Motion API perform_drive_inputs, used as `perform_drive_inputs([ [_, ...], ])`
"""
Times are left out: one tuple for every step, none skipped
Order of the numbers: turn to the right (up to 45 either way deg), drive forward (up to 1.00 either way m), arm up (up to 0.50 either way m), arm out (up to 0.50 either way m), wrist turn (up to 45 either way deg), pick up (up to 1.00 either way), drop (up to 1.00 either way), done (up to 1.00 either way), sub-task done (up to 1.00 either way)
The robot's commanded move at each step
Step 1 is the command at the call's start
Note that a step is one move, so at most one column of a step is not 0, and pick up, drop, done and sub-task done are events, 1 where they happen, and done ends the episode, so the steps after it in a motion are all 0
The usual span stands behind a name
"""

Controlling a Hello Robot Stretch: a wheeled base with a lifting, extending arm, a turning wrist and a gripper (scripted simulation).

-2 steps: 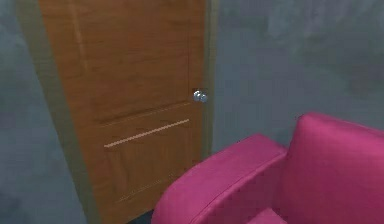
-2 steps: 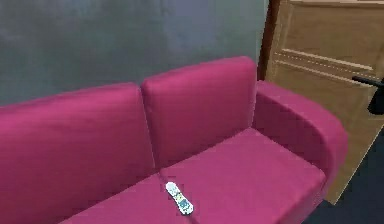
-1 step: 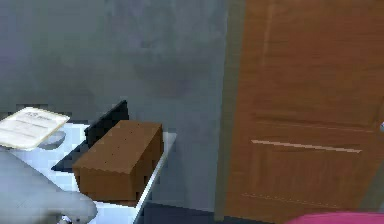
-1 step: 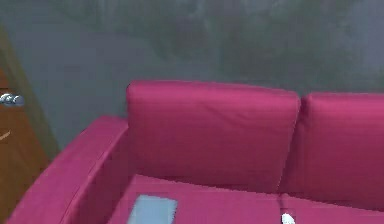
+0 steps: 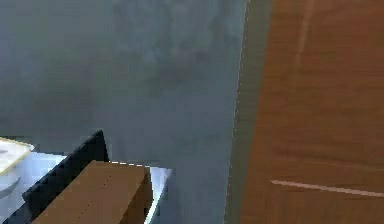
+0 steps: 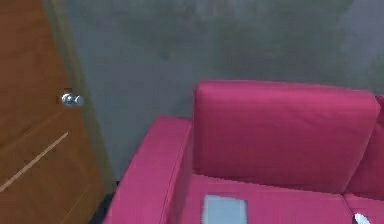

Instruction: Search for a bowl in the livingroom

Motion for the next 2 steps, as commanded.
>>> perform_drive_inputs([
  [-45.0, 0.0, 0.0, 0.0, 0.0, 0.0, 0.0, 0.0, 0.0],
  [0.0, 0.0, 0.0, 0.0, 0.0, 0.0, 0.0, 1.0, 0.0],
])
